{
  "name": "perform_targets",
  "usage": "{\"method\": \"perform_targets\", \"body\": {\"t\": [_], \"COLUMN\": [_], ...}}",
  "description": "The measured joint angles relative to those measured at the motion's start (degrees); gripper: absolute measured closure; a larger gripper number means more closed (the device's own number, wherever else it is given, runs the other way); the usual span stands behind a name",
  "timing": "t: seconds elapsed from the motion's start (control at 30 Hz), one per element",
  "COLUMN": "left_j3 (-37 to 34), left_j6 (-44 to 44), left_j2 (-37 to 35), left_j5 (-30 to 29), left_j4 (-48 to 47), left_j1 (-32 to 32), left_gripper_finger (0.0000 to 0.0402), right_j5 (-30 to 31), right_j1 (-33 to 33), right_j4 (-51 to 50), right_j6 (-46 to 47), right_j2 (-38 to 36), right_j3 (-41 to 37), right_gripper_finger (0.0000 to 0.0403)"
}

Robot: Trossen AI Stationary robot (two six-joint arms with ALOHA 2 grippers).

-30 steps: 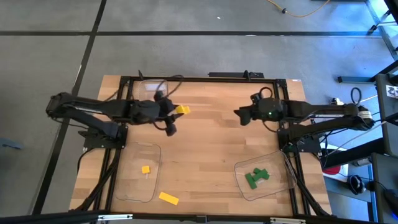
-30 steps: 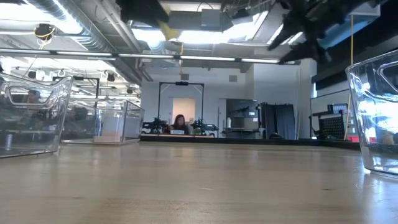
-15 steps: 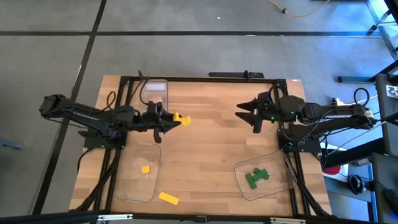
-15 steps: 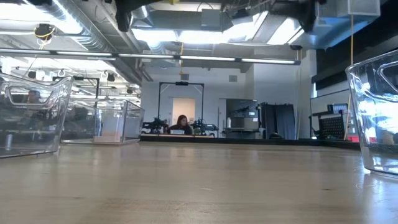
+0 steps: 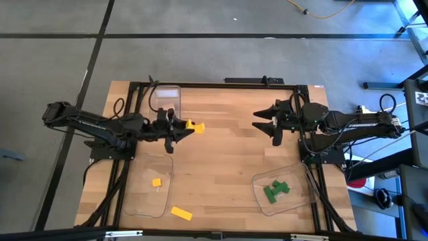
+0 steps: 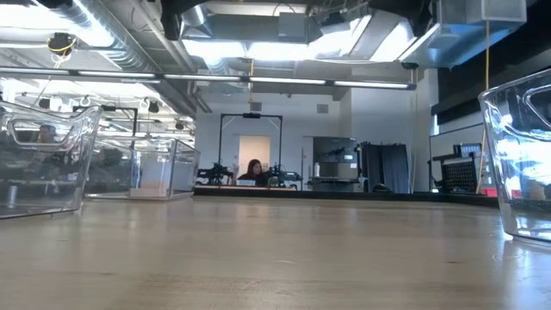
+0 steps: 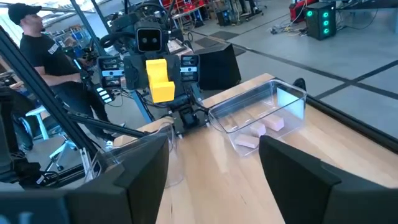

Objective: Sort & place blocks by color
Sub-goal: Put the right yellow block into the bottom left transparent bin

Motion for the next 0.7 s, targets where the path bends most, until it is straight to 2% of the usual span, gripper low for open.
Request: {"method": "perform_targets", "body": {"t": [0.1,0.17,0.23,0.4,0.5,0.6,0.7], "left_j3": [1.0,4.0,8.7,22.2,28.8,31.0,30.0], "left_j6": [-0.4,-2.2,-3.8,-8.1,-13.4,-20.0,-27.2], "left_j2": [-0.3,-0.3,-0.2,3.6,6.6,10.1,13.3], "left_j5": [2.5,5.0,6.4,5.5,4.6,4.6,5.1], "left_j4": [-4.0,-13.2,-26.6,-57.0,-71.0,-82.9,-89.2], "left_j1": [-0.1,-1.2,-3.5,-13.0,-20.2,-27.4,-32.7], "left_gripper_finger": [0.0282,0.0282,0.0282,0.0282,0.0282,0.0282,0.0282], "right_j5": [0.0,0.0,0.0,0.0,0.0,0.0,0.0], "right_j1": [0.0,0.0,0.0,0.0,0.0,0.0,0.0], "right_j4": [-0.1,-0.1,-0.7,-3.0,-3.8,-4.4,-4.7], "right_j6": [-0.1,-0.1,0.0,1.5,1.6,1.4,1.4], "right_j2": [0.0,0.0,0.0,0.0,0.0,0.0,0.0], "right_j3": [0.0,0.0,0.0,0.0,0.0,0.0,0.0], "right_gripper_finger": [0.0151,0.0151,0.0151,0.0151,0.0151,0.0151,0.0151]}}
